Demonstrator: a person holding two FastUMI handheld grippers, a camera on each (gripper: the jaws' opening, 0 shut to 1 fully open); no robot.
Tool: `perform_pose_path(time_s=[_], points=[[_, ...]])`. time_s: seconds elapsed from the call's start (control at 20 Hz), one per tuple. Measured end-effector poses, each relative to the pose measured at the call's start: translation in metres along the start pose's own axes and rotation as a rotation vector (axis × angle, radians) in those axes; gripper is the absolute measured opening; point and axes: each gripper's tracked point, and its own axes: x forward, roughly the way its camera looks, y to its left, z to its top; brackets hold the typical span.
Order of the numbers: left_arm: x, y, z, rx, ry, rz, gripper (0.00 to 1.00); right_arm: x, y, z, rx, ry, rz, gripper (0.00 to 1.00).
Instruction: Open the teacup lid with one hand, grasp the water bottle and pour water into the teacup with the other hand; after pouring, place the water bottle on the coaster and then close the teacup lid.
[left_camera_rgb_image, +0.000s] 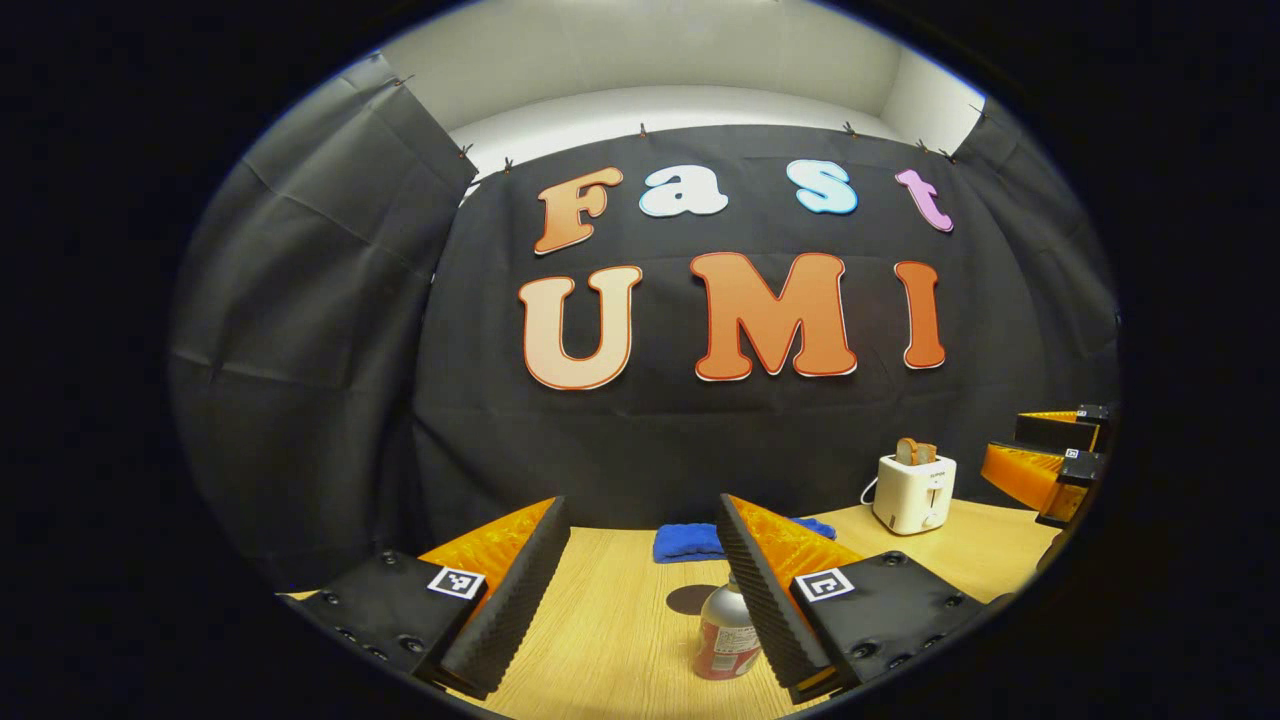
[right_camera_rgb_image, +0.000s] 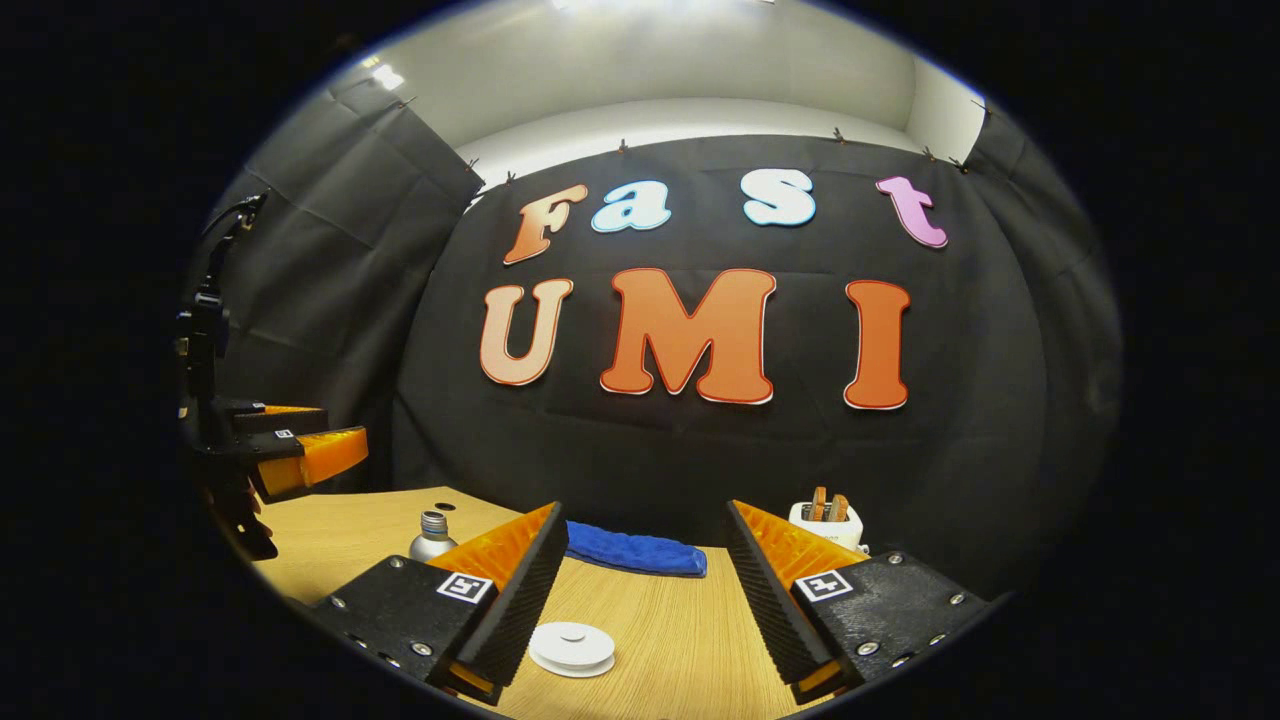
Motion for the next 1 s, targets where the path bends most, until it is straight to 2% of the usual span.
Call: perform_pose_path(time_s=[0.15, 0.2, 0.45, 0.5, 0.6, 1.0], points=[[0.001, -0.003, -0.004, -0.001, 0.013, -0.004, 0.97, 0.001, 0.003, -0.005, 0.015, 0.012, 0.012, 0.92], [0.000, -0.003, -0.006, -0.003, 0.013, -0.005, 0.97, 0.002, 0.004, -0.007, 0.017, 0.016, 0.015, 0.94], [-0.004, -0.007, -0.008, -0.007, 0.013, -0.014, 0.99, 0.005, 0.008, -0.018, 0.028, 0.043, 0.031, 0.92], [-0.006, -0.008, -0.008, -0.009, 0.012, -0.014, 0.97, 0.007, 0.009, -0.023, 0.028, 0.052, 0.034, 0.94], [-0.006, -0.010, -0.011, -0.005, 0.016, -0.019, 0.97, 0.009, 0.012, -0.032, 0.027, 0.073, 0.040, 0.94], [-0.013, -0.014, -0.030, 0.013, 0.046, -0.033, 0.99, 0.024, 0.036, -0.107, 0.035, 0.233, 0.094, 0.95]])
